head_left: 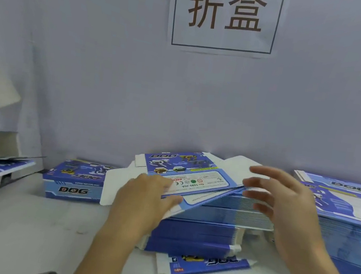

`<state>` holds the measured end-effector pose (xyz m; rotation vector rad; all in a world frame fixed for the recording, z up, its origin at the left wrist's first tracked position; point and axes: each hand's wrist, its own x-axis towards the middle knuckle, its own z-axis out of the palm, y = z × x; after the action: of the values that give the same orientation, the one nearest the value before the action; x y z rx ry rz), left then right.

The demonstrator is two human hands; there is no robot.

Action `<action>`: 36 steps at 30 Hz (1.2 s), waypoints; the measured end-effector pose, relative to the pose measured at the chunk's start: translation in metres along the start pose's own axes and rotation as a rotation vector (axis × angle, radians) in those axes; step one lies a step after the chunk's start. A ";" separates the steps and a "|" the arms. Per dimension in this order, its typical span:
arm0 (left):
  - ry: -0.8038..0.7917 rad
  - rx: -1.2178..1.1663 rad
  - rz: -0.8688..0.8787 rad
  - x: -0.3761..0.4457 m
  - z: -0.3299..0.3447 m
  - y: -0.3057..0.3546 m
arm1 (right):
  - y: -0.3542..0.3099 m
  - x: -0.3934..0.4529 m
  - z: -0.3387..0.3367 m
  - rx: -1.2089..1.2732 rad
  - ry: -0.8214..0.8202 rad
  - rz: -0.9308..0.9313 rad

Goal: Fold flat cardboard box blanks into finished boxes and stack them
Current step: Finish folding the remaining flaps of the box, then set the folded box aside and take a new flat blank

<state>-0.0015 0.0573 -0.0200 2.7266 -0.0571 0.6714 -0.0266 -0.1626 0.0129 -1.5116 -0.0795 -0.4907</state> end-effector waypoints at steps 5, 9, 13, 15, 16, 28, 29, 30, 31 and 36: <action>0.087 0.152 0.188 0.000 -0.007 0.010 | 0.010 0.000 0.006 -0.234 -0.096 0.063; 0.435 0.118 0.352 -0.005 -0.013 0.016 | 0.010 0.000 0.009 -0.319 -0.258 0.184; 0.664 -0.041 0.466 -0.012 -0.014 0.040 | 0.000 -0.003 0.023 0.062 -0.259 0.255; 0.516 -0.047 0.518 -0.016 -0.013 0.056 | -0.004 -0.005 0.028 0.224 -0.124 0.161; 0.399 -0.077 0.533 -0.018 -0.014 0.062 | -0.004 -0.005 0.027 0.272 -0.043 0.127; 0.150 -1.036 -0.262 -0.004 -0.033 0.038 | -0.001 0.004 0.006 0.475 0.137 -0.021; 0.163 -0.980 -0.239 -0.003 -0.035 0.031 | 0.001 0.005 0.005 0.494 0.116 -0.027; 0.164 -0.966 -0.205 -0.002 -0.036 0.025 | 0.002 0.005 0.005 0.507 0.082 -0.028; 0.118 -1.006 -0.184 -0.001 -0.038 0.022 | 0.003 0.005 0.005 0.514 0.039 -0.021; -0.087 -1.021 -0.211 -0.006 -0.046 0.012 | 0.005 0.006 0.003 0.402 -0.103 0.008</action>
<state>-0.0286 0.0608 0.0192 1.7386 -0.0981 0.3157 -0.0186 -0.1610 0.0100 -1.1412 -0.2387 -0.3640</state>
